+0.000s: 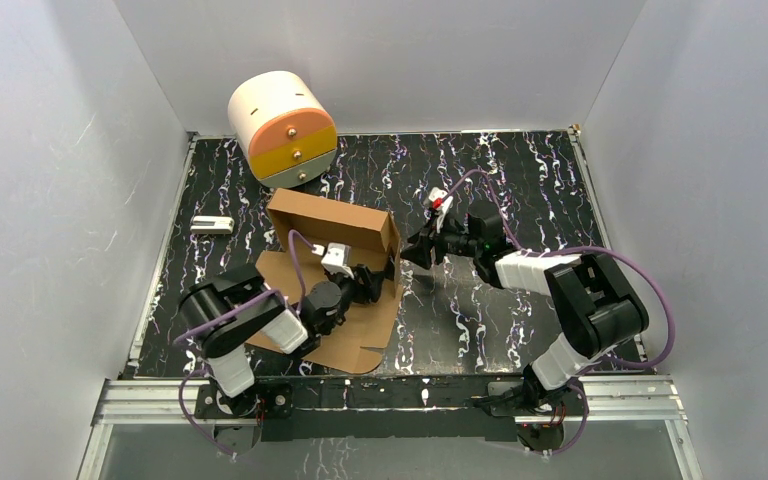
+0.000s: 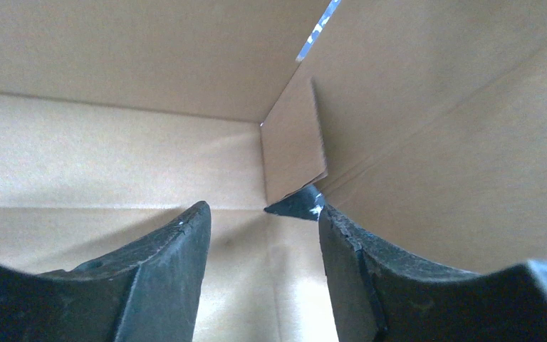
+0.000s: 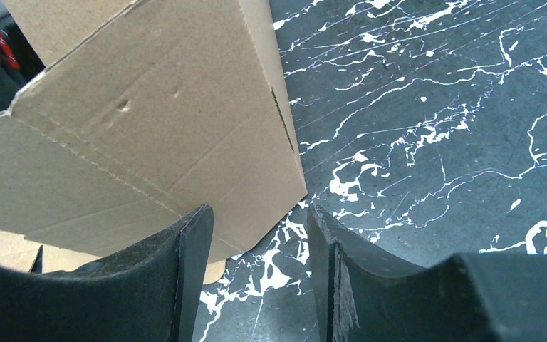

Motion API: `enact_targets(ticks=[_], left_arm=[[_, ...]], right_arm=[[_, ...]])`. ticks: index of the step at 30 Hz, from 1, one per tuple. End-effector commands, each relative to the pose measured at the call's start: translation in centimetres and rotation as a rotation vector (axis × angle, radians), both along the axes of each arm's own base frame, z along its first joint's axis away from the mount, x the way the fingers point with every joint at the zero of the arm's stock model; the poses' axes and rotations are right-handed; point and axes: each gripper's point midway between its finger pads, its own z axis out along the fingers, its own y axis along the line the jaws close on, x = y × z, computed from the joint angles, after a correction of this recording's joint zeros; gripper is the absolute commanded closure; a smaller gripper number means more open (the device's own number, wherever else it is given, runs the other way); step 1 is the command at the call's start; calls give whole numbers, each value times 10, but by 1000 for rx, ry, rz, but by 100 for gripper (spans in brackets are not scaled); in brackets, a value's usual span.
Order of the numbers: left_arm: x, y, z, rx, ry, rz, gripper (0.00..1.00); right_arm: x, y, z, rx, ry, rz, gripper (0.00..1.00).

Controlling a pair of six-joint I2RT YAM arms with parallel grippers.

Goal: Fold the paper box

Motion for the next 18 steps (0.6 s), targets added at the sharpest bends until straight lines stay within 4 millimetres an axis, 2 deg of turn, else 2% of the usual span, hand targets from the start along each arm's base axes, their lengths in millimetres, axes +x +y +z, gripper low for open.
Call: enact_targets(ticks=[1, 5, 10, 18], left_arm=[[-1, 3, 39, -72, -55, 3, 42], [-7, 12, 53, -105, -43, 4, 37], [-12, 31, 63, -174, 28, 13, 32], [-3, 68, 91, -308, 87, 56, 18]], right_arm=[[2, 7, 12, 40, -54, 11, 40], [-1, 7, 11, 38, -54, 12, 39], [-3, 8, 10, 36, -56, 12, 38], [-9, 10, 10, 36, -64, 14, 36]])
